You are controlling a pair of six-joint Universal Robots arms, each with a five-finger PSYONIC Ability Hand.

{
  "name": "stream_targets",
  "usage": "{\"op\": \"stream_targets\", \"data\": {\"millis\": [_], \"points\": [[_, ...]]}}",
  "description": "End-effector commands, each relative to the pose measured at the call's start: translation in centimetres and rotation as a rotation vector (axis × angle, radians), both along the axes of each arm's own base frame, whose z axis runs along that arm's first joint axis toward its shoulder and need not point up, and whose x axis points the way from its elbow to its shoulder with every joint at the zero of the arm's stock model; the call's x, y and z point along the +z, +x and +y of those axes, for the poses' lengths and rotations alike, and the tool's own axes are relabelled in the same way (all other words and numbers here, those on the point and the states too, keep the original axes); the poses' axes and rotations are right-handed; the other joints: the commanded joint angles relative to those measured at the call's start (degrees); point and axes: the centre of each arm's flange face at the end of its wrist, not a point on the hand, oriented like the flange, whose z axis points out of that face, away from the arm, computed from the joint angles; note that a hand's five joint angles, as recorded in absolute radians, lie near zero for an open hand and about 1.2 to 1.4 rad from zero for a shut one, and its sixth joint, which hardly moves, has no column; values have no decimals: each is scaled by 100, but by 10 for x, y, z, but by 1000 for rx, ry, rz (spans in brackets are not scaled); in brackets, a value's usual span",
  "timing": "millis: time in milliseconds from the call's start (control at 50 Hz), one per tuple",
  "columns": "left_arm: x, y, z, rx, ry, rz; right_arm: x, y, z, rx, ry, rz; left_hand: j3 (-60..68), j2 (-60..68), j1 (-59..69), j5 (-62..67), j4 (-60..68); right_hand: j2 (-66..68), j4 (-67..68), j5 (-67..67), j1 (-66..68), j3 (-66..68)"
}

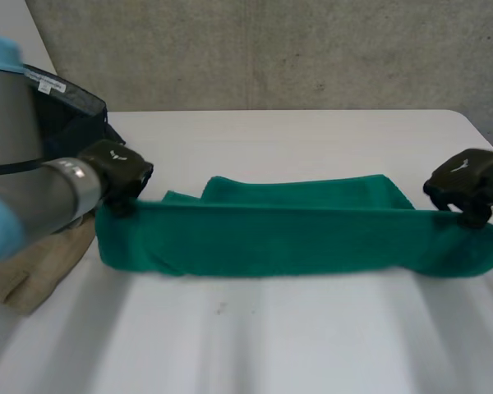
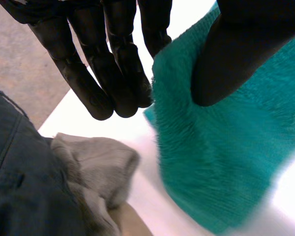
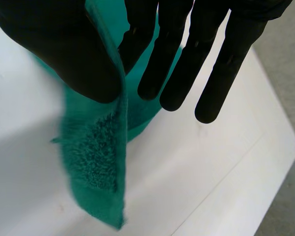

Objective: Fold the laundry.

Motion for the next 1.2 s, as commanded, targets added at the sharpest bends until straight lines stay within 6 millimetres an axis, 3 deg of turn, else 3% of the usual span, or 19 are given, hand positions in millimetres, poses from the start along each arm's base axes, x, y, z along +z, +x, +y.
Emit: {"op": "stream_targets", "data": {"millis": [20, 80, 100, 160, 180, 240, 300, 380, 540, 600, 620, 680, 700, 800, 900, 960, 1140, 1200], "points": [[25, -26, -73, 90, -267, 73, 0, 15, -65, -72, -222, 18, 1200, 1143, 1308, 1344, 1153, 1258, 1147, 1195, 1491, 1179], [65, -33, -82, 85, -421, 173, 31, 20, -88, -113, -415, -88, 1200, 1143, 1308, 1344, 1153, 1258, 1147, 1195, 1491, 1179], [94, -38, -85, 64, -541, 256, 55, 23, -100, -136, -549, -176, 1200, 1143, 1308, 1344, 1153, 1258, 1147, 1195, 1491, 1179], [135, -40, -87, 31, -713, 384, 91, 24, -112, -156, -742, -317, 1200, 1143, 1308, 1344, 1153, 1258, 1147, 1195, 1491, 1179], [158, -40, -86, 13, -821, 465, 113, 23, -115, -160, -858, -406, 1200, 1143, 1308, 1344, 1153, 1258, 1147, 1195, 1491, 1179], [192, -35, -86, 10, -1001, 600, 144, 23, -117, -146, -1041, -553, 1200, 1143, 1308, 1344, 1153, 1258, 1147, 1195, 1491, 1179], [195, -34, -86, 12, -1037, 639, 155, 25, -116, -116, -1132, -596, 1200, 1143, 1308, 1344, 1153, 1258, 1147, 1195, 1491, 1179], [178, -36, -90, 10, -977, 625, 147, 30, -115, -84, -1123, -598, 1200, 1143, 1308, 1344, 1153, 1258, 1147, 1195, 1491, 1179], [109, -34, -106, 53, -792, 558, 95, 40, -121, -73, -971, -569, 1200, 1143, 1308, 1344, 1153, 1258, 1147, 1195, 1491, 1179], [67, -38, -110, 60, -697, 515, 59, 43, -124, -80, -859, -542, 1200, 1143, 1308, 1344, 1153, 1258, 1147, 1195, 1491, 1179], [43, -40, -110, 61, -639, 490, 35, 45, -124, -79, -778, -525, 1200, 1143, 1308, 1344, 1153, 1258, 1147, 1195, 1491, 1179], [3, -45, -107, 52, -550, 447, 0, 47, -121, -80, -654, -496, 1200, 1143, 1308, 1344, 1153, 1258, 1147, 1195, 1491, 1179], [-20, -48, -104, 49, -498, 413, -24, 48, -118, -80, -568, -476, 1200, 1143, 1308, 1344, 1153, 1258, 1147, 1195, 1491, 1179], [-73, -45, -90, 42, -369, 288, -74, 35, -106, -106, -382, -378, 1200, 1143, 1308, 1344, 1153, 1258, 1147, 1195, 1491, 1179], [-95, -38, -61, 24, -238, 156, -83, 14, -80, -115, -237, -258, 1200, 1143, 1308, 1344, 1153, 1258, 1147, 1195, 1491, 1179], [-95, -31, -33, 12, -135, 93, -77, 5, -62, -97, -167, -210, 1200, 1143, 1308, 1344, 1153, 1258, 1147, 1195, 1491, 1179], [-88, 4, 81, -84, 252, -170, -47, -38, 36, 20, 245, 64, 1200, 1143, 1308, 1344, 1153, 1258, 1147, 1195, 1491, 1179], [-84, 8, 92, -119, 265, -195, -42, -43, 43, 66, 255, 108, 1200, 1143, 1308, 1344, 1153, 1258, 1147, 1195, 1491, 1179]]}}
